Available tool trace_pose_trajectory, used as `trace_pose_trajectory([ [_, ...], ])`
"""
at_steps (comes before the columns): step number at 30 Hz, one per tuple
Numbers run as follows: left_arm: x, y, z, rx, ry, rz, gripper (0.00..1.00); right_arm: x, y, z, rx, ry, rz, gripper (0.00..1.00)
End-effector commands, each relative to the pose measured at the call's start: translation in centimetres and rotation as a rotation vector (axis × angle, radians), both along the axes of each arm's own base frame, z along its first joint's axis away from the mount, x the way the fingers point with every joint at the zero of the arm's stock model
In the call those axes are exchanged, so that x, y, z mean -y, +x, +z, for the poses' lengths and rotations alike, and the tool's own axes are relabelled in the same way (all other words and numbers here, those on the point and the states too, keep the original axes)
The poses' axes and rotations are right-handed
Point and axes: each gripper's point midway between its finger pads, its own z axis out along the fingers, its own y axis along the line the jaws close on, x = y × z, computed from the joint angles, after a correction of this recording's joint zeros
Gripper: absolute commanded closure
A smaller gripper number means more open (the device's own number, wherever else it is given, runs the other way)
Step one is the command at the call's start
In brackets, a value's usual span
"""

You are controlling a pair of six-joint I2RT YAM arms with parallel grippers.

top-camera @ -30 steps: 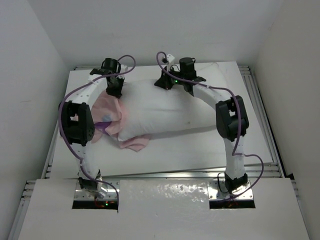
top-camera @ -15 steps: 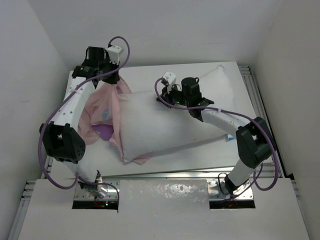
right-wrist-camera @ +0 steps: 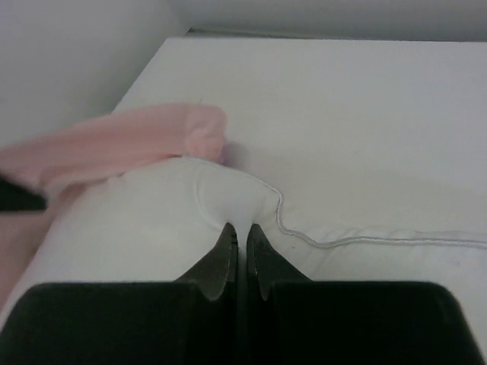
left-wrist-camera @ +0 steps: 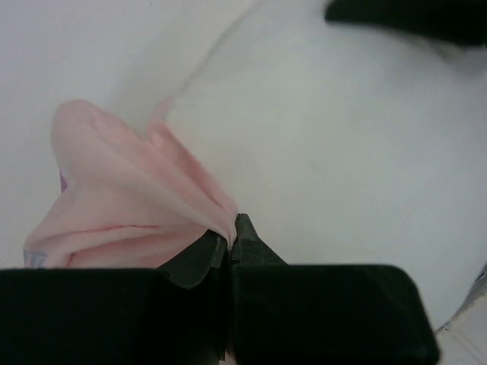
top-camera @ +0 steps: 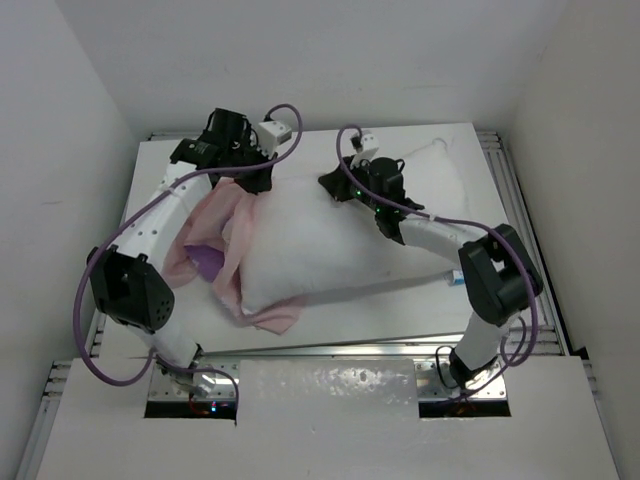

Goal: Put the pillow into the pillowcase

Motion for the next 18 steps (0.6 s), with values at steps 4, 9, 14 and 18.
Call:
trace_pose_trajectory([
  [4, 4.2, -3.6, -1.1, -0.008, -0.058, -0.201, 1.0, 4.3, 7.7, 4.7, 0.007, 0.448, -0.397, 1.0],
  [9, 8.3, -4.7, -2.4, -0.048, -0.1, -0.311, 1.0, 4.7, 9.3, 2.2, -0.041, 0.471, -0.542, 1.0],
  [14, 6.6, -2.6, -2.8, 0.006, -0.031, -0.208, 0.46, 5.2, 10.3, 0.0, -0.032, 0.294, -0.568, 0.82],
  [18, 4.4, -2.7, 1.2, 0.071, -0.074, -0.136, 0.0, 1.8, 7.5, 2.4, 0.105, 0.112, -0.143, 0.34],
])
